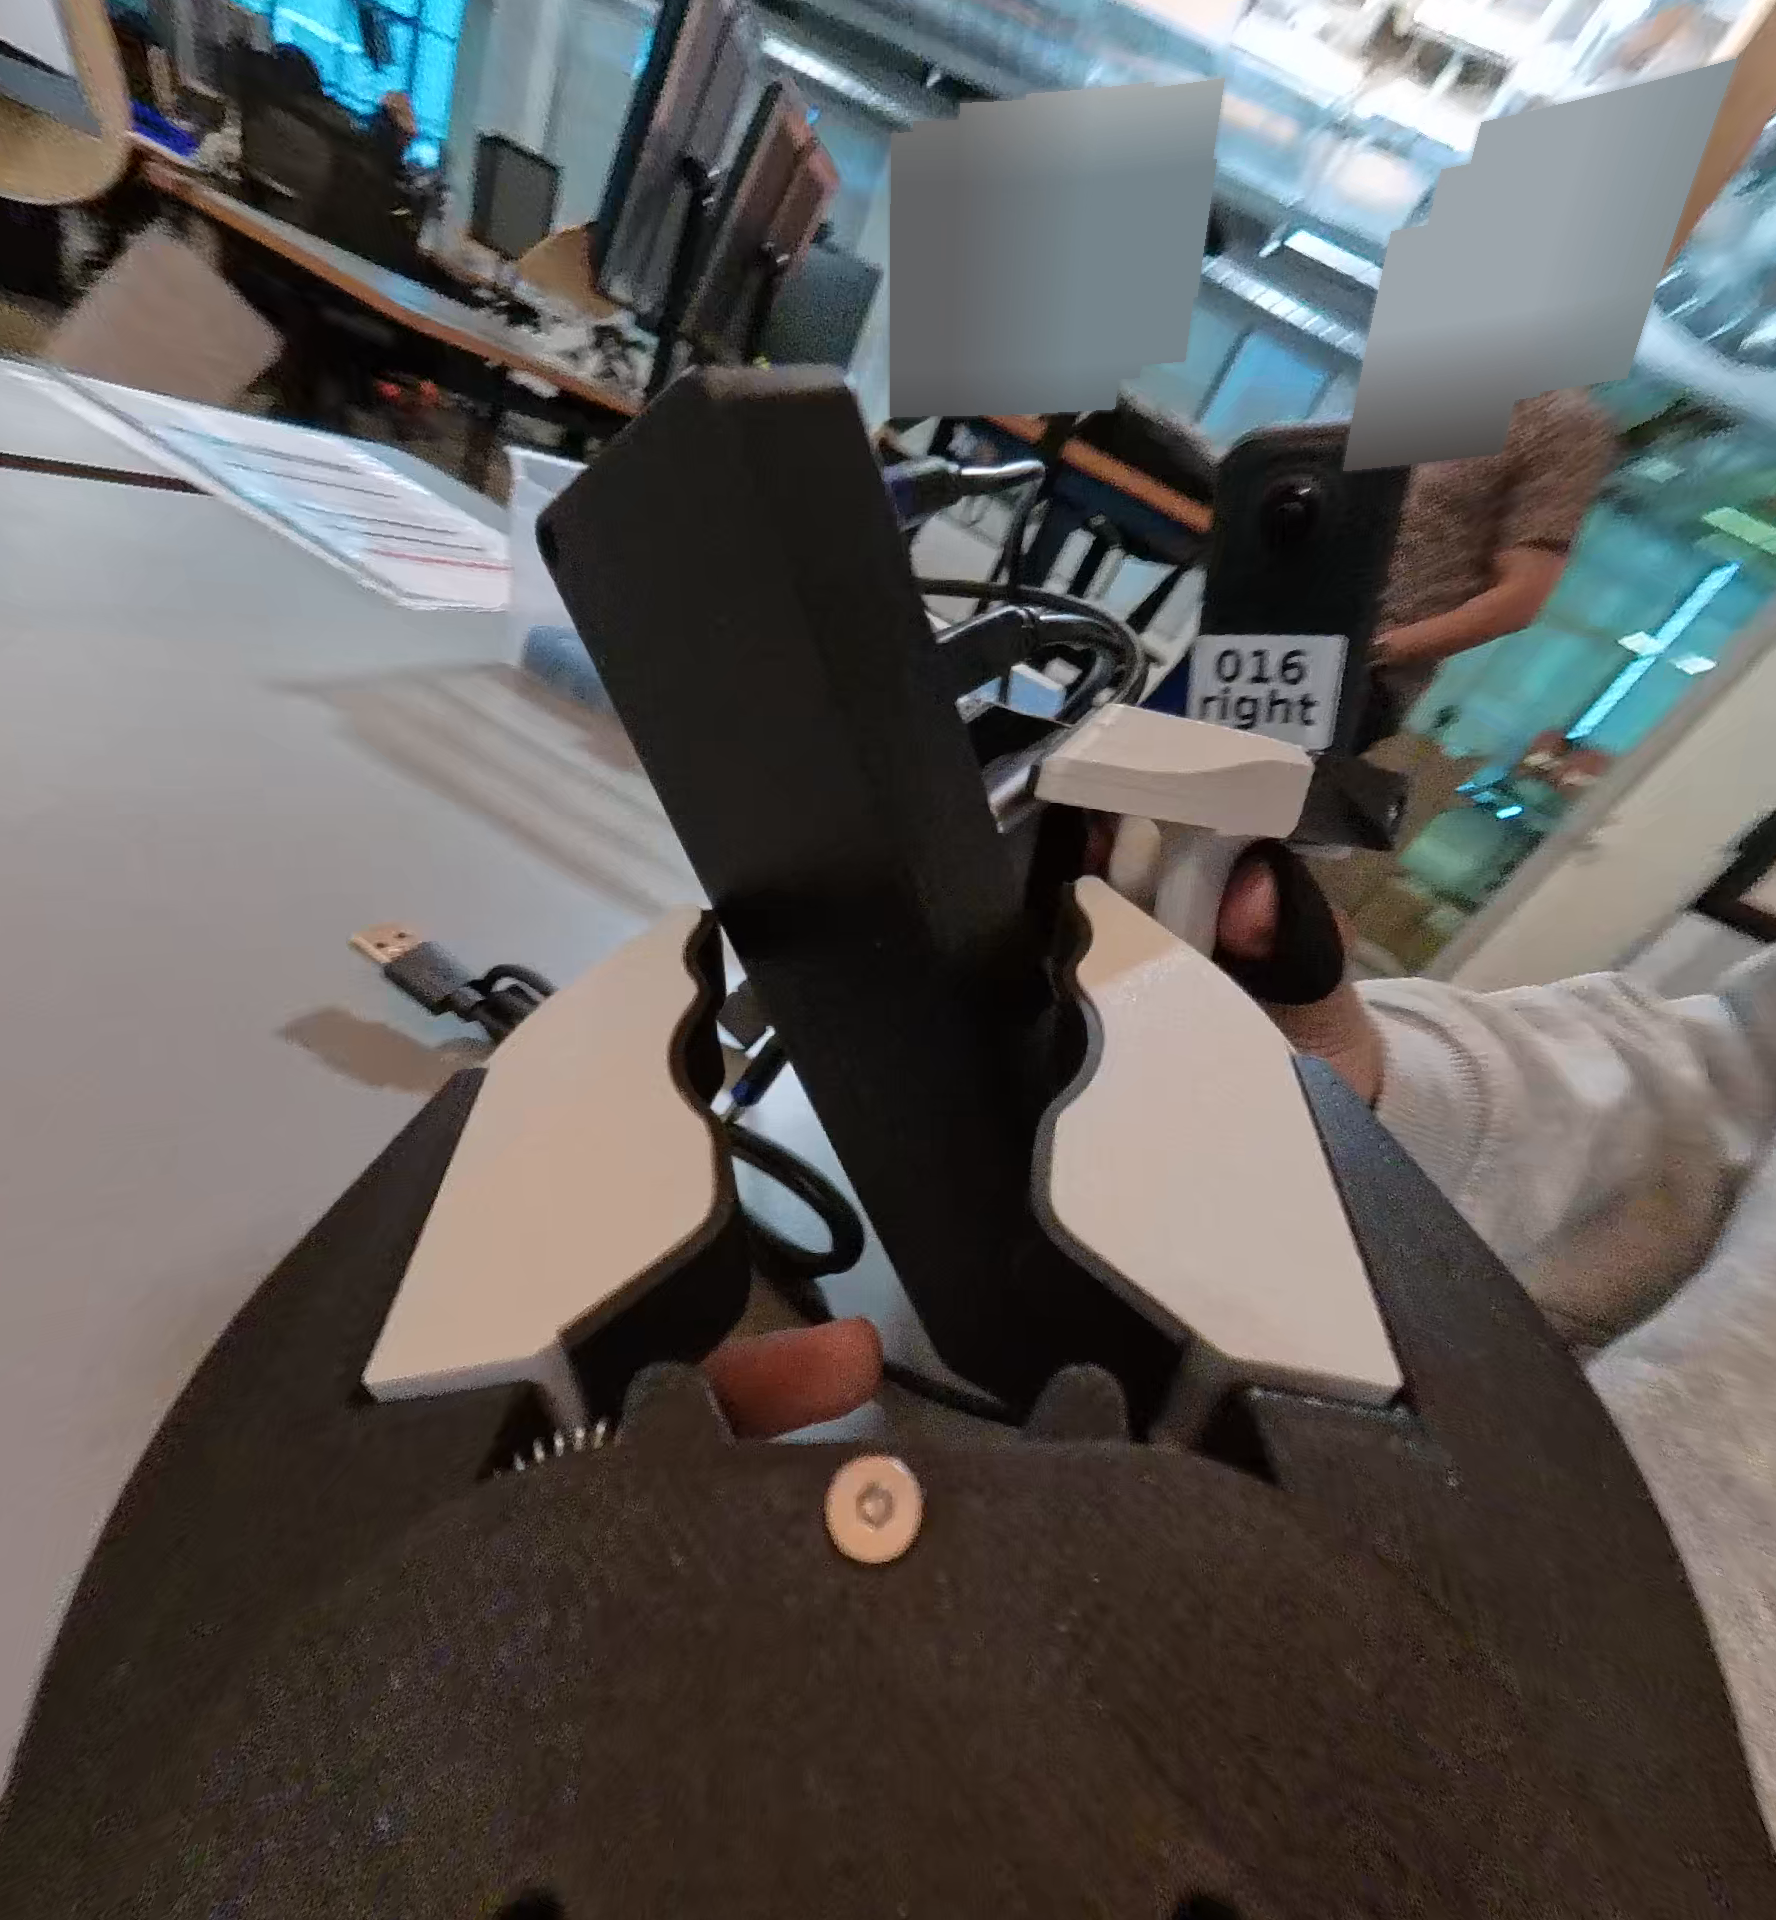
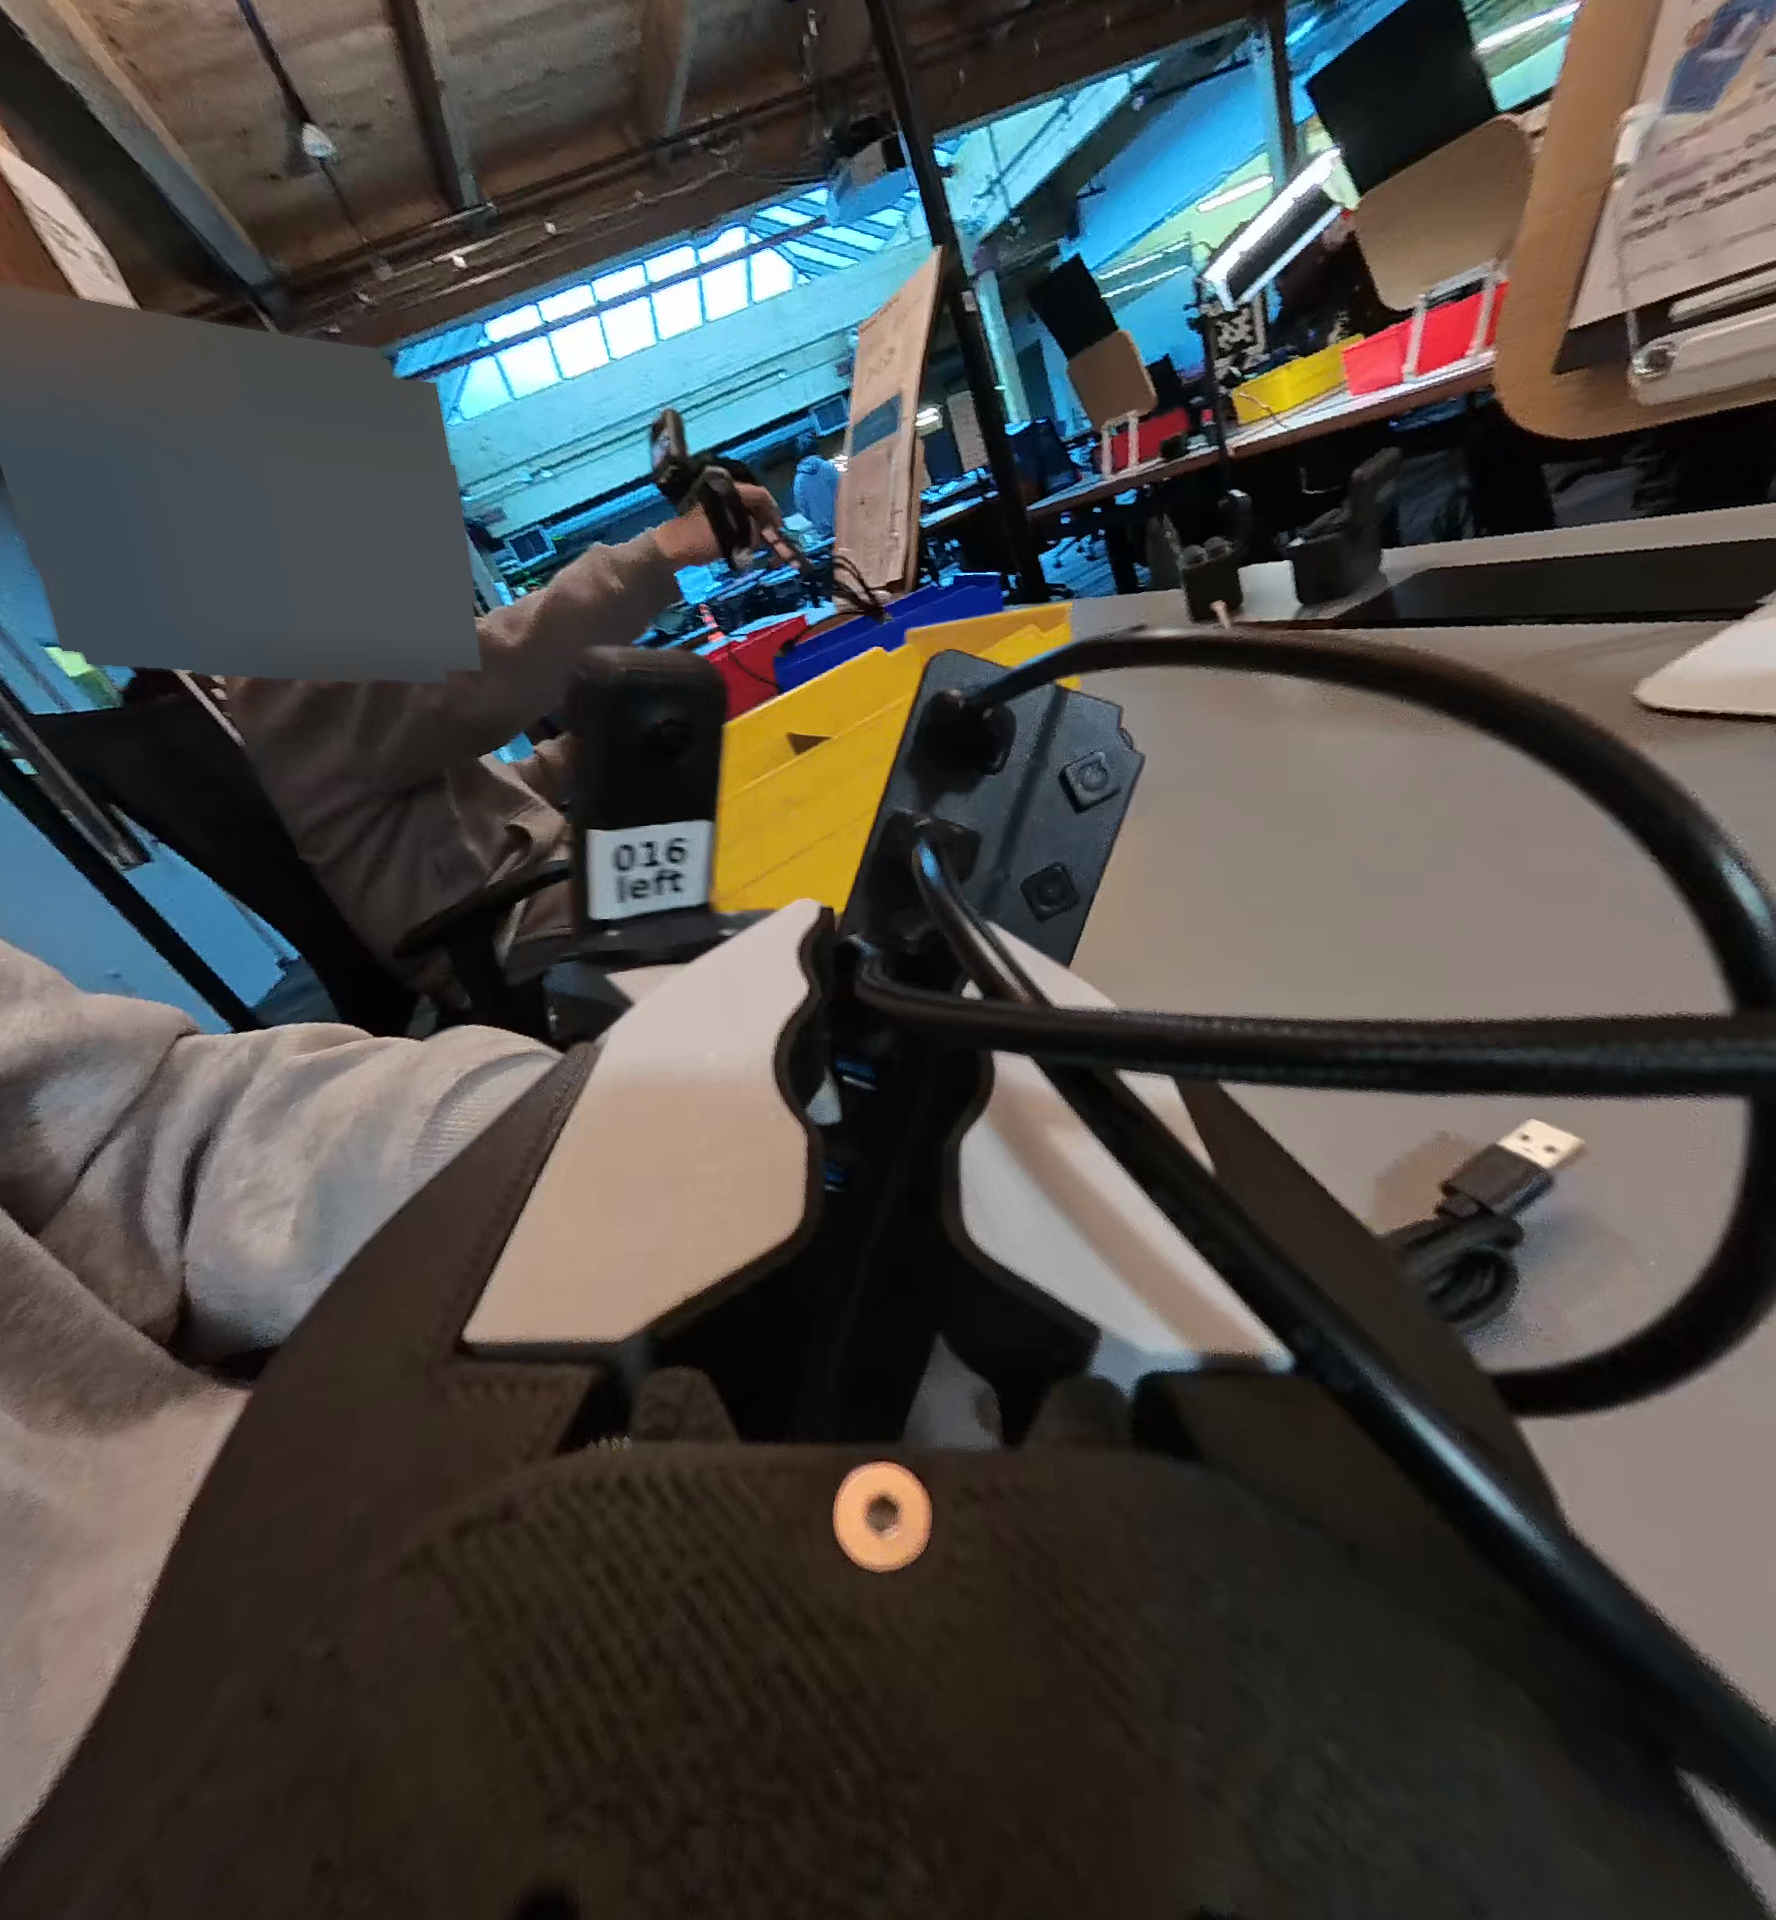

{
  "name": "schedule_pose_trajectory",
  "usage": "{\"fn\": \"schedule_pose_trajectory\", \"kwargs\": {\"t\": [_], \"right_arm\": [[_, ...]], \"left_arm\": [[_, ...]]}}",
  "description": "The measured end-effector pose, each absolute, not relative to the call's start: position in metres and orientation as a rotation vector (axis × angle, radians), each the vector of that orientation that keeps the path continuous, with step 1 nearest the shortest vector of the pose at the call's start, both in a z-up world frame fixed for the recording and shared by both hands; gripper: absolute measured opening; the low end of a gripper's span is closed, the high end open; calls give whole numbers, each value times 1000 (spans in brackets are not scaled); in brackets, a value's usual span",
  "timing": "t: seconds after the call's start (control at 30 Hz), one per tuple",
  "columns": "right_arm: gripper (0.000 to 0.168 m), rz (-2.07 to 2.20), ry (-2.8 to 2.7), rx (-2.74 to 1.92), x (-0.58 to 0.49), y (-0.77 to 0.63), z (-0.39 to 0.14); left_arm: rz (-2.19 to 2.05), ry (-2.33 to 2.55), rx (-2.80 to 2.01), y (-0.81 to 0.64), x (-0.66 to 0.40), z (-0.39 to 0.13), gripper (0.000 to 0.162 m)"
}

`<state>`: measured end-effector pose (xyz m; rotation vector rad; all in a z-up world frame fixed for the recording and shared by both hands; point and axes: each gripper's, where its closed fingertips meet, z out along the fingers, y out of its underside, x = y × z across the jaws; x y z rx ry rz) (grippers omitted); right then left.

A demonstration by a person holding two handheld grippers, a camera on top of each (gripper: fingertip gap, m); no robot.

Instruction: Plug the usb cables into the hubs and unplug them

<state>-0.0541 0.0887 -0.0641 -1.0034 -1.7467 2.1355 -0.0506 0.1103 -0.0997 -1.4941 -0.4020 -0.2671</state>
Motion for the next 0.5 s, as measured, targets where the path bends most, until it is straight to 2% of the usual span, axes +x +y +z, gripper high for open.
{"fn": "schedule_pose_trajectory", "kwargs": {"t": [0.23, 0.5], "right_arm": [[17, 1984, -1726, -1080, -64, 100, -76], [17, 1903, -1752, -1033, -62, 97, -78]], "left_arm": [[-114, -445, -1624, 107, -57, -106, 44], [10, -352, -1771, 105, -56, -113, 39]]}}
